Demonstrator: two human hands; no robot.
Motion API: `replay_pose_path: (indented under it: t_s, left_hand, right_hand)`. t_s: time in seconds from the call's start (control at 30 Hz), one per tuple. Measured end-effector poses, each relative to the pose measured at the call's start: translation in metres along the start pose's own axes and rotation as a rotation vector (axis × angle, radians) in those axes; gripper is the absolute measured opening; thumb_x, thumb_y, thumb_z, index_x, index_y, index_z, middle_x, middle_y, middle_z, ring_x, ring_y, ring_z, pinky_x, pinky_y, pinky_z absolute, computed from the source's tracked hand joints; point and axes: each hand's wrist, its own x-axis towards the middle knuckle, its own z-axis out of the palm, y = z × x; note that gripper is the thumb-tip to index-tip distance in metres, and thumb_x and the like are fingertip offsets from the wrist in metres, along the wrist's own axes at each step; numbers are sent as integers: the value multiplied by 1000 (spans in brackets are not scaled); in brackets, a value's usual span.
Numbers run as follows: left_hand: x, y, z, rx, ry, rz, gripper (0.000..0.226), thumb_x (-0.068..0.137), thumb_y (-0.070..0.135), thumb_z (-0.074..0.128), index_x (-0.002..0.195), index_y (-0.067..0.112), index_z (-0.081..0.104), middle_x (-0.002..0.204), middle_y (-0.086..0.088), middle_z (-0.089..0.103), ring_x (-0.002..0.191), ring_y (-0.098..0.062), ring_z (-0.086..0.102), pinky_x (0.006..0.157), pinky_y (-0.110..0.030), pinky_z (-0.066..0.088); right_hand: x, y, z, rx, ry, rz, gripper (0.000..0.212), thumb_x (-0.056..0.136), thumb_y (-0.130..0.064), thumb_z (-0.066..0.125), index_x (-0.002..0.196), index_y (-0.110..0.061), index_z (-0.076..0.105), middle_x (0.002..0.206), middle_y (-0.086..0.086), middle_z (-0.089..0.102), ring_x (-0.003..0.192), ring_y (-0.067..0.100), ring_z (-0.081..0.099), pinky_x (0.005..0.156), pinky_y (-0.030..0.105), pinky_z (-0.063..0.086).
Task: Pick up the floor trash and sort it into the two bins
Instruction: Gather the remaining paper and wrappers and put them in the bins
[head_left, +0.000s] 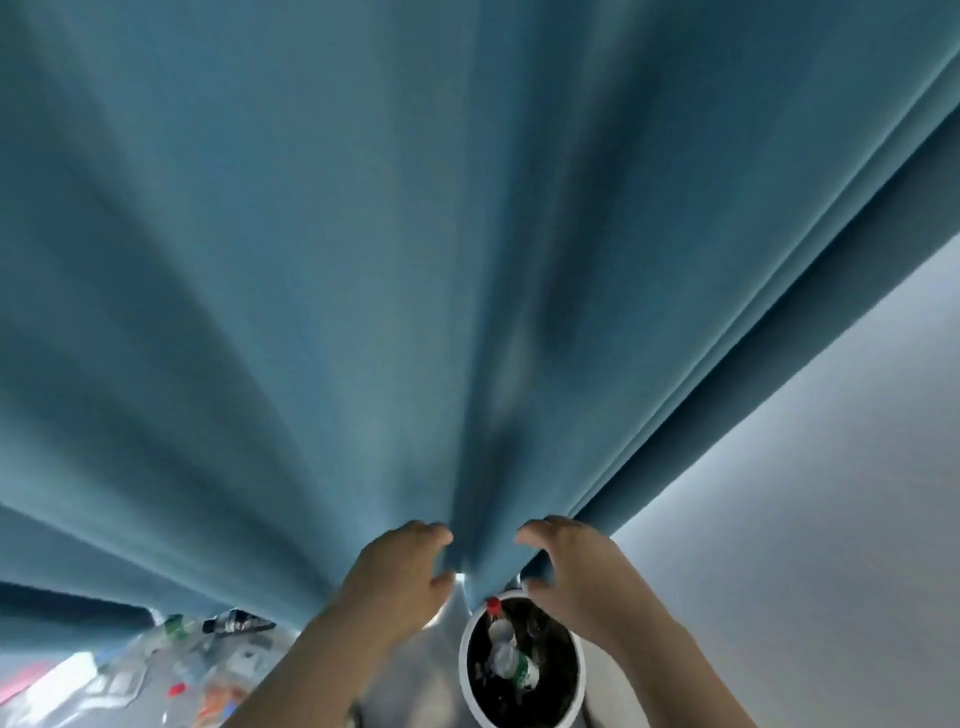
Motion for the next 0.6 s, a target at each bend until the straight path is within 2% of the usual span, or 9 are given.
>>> replay_pose_path:
  t_s: [0.1, 0.2, 0.43, 0.6]
  left_hand:
    - [-27, -25, -1, -30, 72, -132, 40, 93, 37, 47, 131, 25, 47, 130, 7, 53, 120, -13, 51, 99, -22, 37]
    - [-55, -47, -3, -61, 130, -254, 45, 89, 43, 41, 130, 27, 48, 127, 8, 53, 120, -12, 51, 100, -22, 37]
    - [-132, -100, -17, -178, 268, -493, 30, 90, 32, 51, 119, 22, 55, 116, 1, 61, 108, -16, 58, 89, -25, 45]
    - [-201, -139, -21, -227, 346, -641, 32, 90, 31, 50, 121, 28, 57, 121, 6, 60, 112, -15, 57, 89, -24, 43]
  right_hand:
    - [18, -29, 4, -24, -61, -135, 45, 87, -29, 59, 131, -29, 52, 130, -12, 57, 121, 9, 51, 100, 23, 41]
    - [31, -62, 12, -58, -107, -250, 44, 85, -28, 60, 128, -30, 53, 129, -13, 56, 120, 9, 52, 99, 23, 41]
    - [47, -154, 30, -169, -219, -512, 44, 89, -28, 57, 132, -29, 50, 133, -13, 52, 122, 8, 48, 101, 21, 38]
    - [37, -232, 56, -208, -271, -647, 45, 88, -29, 60, 131, -30, 52, 132, -13, 53, 122, 8, 49, 100, 19, 38]
